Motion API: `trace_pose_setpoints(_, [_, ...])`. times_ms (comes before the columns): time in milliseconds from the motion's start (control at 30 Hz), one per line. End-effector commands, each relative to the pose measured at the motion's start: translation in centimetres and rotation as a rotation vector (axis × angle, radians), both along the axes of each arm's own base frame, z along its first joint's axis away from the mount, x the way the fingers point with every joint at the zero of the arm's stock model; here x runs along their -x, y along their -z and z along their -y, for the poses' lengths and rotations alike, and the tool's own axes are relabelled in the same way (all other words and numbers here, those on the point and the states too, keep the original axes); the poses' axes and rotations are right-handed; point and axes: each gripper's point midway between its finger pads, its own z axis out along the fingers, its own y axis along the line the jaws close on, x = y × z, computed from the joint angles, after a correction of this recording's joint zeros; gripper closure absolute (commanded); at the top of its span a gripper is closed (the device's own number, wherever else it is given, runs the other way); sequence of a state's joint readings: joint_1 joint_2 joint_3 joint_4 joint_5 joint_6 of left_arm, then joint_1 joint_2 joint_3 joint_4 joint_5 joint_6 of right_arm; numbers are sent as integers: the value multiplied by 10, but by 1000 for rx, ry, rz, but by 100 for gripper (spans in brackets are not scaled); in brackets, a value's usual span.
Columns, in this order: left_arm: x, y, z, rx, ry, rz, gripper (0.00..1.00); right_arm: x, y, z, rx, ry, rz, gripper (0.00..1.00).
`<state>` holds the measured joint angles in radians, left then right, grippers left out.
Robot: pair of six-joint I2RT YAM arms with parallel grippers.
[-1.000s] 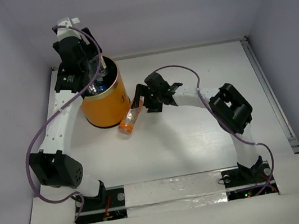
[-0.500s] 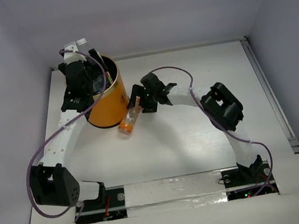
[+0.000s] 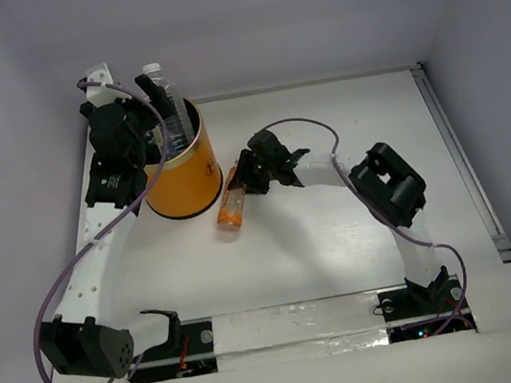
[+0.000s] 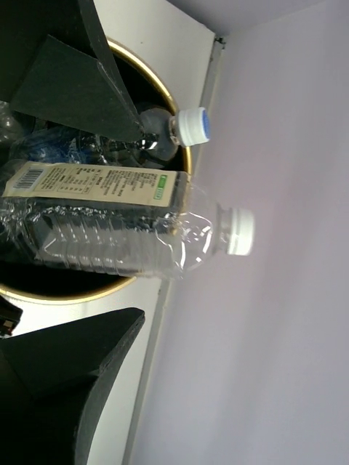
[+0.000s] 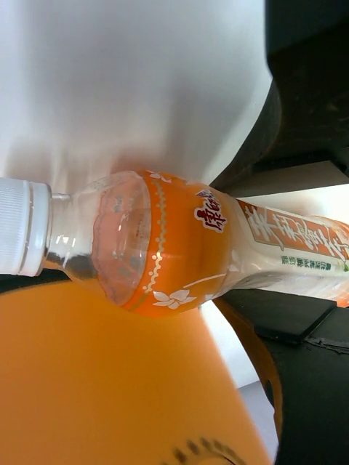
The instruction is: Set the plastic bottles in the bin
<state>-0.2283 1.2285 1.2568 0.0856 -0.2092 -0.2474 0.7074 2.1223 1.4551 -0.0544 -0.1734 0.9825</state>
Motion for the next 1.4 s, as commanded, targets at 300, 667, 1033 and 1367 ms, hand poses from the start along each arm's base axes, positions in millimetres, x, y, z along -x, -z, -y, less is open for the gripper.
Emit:
trace_pose_setpoints(300, [69,-116,2,150,79,150,1,20,-246,51,-174,65,540,59])
trace_pose_setpoints(667, [149,-208,3,433,197,370,44,-6,-422,10,-162,76,983,55])
trace_pose_setpoints(1033, [150,-192,-5,442,138,291,64,-36,-434,-81,-149,-30,1240,53])
trace_pose_setpoints(1367, [148,-176,-7,386,120,252,63,-12,-364,-141,78,-191,1333,43])
